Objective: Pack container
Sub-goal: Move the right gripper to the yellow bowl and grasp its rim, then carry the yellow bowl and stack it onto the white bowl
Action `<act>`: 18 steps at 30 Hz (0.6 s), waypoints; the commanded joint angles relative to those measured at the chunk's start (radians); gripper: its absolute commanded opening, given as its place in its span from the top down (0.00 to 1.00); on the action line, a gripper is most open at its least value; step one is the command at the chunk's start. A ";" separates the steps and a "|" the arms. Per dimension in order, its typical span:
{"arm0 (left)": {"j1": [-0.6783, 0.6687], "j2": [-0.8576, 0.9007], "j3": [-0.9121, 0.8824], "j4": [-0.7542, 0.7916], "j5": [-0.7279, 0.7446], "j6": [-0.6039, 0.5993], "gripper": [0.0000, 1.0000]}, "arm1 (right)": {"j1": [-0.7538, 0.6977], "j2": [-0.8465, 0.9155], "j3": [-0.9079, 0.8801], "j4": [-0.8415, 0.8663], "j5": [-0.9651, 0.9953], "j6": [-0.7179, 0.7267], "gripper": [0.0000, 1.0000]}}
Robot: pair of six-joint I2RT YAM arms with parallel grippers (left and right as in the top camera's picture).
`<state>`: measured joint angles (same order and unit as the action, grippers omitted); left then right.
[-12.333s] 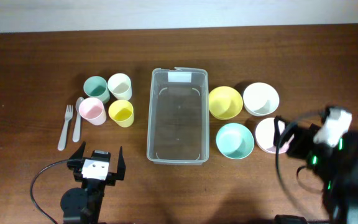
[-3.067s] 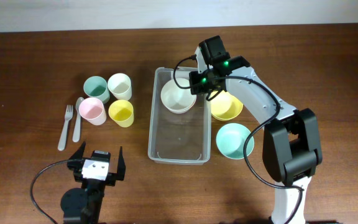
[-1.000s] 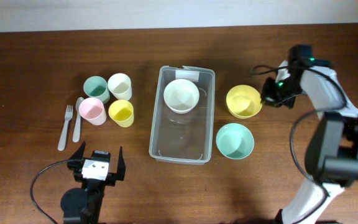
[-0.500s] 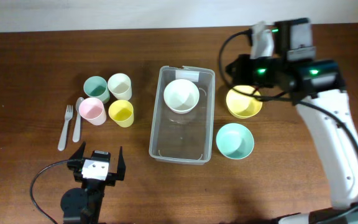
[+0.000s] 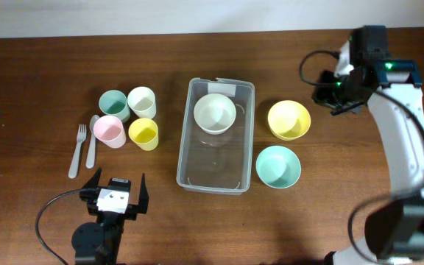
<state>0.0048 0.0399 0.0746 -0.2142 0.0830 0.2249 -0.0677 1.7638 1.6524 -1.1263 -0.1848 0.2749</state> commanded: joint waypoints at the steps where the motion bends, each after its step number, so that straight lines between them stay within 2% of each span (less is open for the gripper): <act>1: -0.002 -0.006 -0.008 0.004 0.015 0.009 0.00 | -0.038 0.129 -0.042 -0.012 -0.050 -0.070 0.66; 7: -0.002 -0.006 -0.008 0.004 0.015 0.009 0.00 | -0.044 0.281 -0.042 0.034 -0.050 -0.087 0.66; 18: -0.002 -0.006 -0.008 0.004 0.015 0.008 0.00 | -0.046 0.414 -0.043 0.115 -0.119 -0.079 0.67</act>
<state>0.0048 0.0399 0.0746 -0.2146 0.0830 0.2249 -0.1101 2.1468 1.6135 -1.0241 -0.2558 0.2024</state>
